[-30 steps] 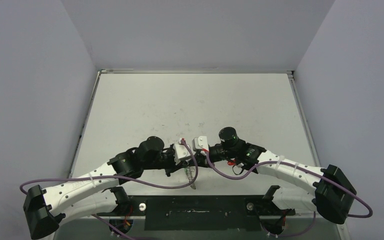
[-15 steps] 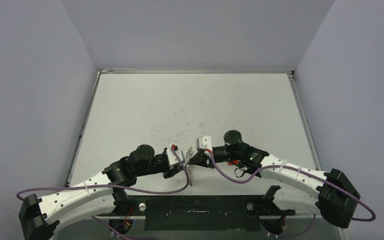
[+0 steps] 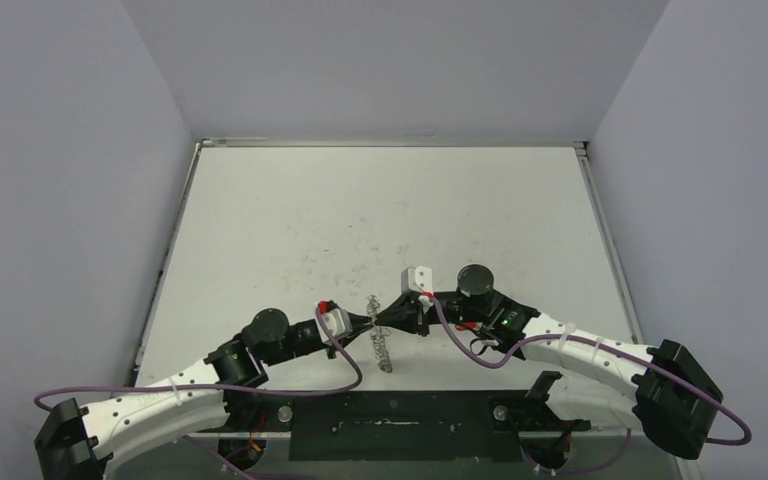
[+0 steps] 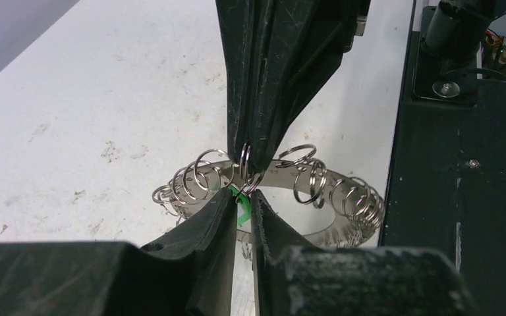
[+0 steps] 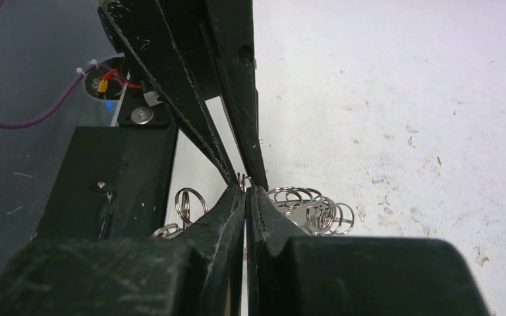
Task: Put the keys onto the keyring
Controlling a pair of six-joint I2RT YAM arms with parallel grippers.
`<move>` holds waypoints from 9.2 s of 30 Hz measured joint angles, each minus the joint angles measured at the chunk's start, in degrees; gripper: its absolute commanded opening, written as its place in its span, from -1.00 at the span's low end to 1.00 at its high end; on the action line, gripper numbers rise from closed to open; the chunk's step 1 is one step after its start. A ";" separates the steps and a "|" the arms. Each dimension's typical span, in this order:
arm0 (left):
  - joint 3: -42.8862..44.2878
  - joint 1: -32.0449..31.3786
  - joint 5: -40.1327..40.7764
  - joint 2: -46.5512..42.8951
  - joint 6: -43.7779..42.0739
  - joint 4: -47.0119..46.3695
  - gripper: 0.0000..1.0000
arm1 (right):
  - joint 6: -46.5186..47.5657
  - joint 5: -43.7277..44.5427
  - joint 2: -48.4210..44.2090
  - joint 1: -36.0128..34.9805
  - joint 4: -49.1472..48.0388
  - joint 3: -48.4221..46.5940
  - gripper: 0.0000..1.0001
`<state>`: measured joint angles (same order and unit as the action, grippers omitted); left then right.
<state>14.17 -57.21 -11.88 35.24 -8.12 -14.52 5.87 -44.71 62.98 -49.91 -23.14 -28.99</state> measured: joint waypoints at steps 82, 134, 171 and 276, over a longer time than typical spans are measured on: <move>-1.46 0.20 -0.35 -1.42 0.20 -6.67 -1.00 | 0.81 3.13 -3.78 0.33 3.54 -0.17 -0.15; 10.03 26.84 25.88 10.95 50.93 45.77 0.47 | -16.83 27.96 35.08 -15.15 -0.33 -12.07 0.10; -0.35 28.06 5.62 5.90 58.90 15.02 -0.30 | -28.15 23.50 36.83 -5.14 -14.80 -5.38 0.02; 2.78 14.19 24.72 1.11 30.93 24.37 0.15 | -20.96 27.41 38.80 -6.67 33.75 -27.80 -0.25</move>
<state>16.95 -43.03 12.84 36.36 22.81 9.85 -15.09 -17.30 101.78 -56.58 10.61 -56.80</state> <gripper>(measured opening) 0.591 0.379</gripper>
